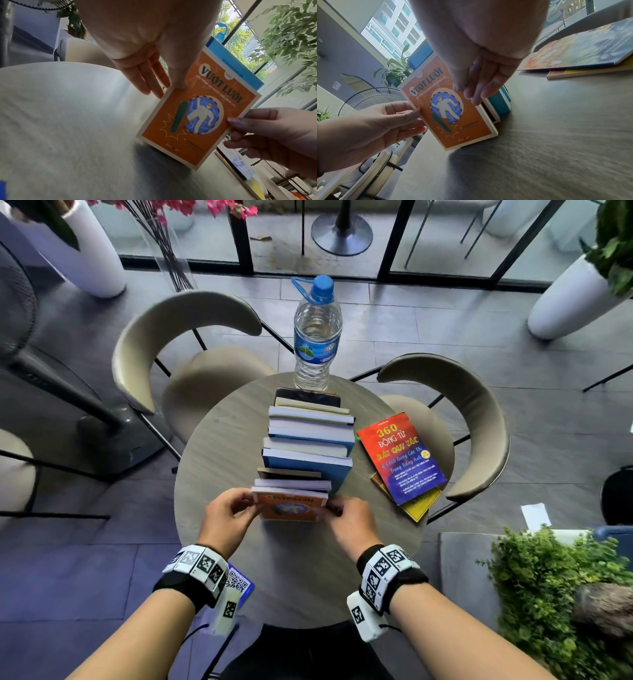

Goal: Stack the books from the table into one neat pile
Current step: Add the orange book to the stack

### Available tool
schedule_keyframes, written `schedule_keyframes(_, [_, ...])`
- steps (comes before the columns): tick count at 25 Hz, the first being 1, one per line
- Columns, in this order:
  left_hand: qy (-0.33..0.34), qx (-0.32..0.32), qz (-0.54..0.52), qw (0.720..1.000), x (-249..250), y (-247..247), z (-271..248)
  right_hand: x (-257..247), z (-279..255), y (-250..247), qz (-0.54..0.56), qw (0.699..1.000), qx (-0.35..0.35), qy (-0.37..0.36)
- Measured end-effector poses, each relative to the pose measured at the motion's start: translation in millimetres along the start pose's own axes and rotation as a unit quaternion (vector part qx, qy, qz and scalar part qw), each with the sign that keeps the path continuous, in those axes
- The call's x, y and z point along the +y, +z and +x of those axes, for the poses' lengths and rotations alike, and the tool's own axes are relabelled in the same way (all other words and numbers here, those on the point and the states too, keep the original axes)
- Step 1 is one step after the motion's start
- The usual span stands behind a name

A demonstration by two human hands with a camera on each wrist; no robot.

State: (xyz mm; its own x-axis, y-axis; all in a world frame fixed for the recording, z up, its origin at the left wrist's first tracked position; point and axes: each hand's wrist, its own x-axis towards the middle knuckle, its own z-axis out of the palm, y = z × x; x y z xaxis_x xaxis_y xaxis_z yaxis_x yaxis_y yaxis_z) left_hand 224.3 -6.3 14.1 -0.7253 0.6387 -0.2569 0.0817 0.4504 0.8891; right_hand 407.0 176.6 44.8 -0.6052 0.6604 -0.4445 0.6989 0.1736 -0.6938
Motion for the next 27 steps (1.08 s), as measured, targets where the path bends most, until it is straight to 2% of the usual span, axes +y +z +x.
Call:
schedule_keyframes(5, [0.005,-0.005,-0.006,1.0,4.7,-2.4,14.9,1.1,8.0,3.3,0.0,0.999,0.035,0.005])
schedule_keyframes(13, [-0.031,-0.001,0.002,1.0,7.4,-1.9,21.1,7.2,8.1,12.0,0.081,0.992,0.083,0.046])
schedule_keyframes(20, [-0.03,-0.005,0.022,0.999,9.1,-4.7,22.1,11.1,11.1,16.4,0.139,0.984,0.09,0.069])
schedule_keyframes(27, [-0.043,-0.02,0.074,0.996,12.3,-3.7,17.9,10.8,9.9,14.8,0.092,0.988,0.105,0.064])
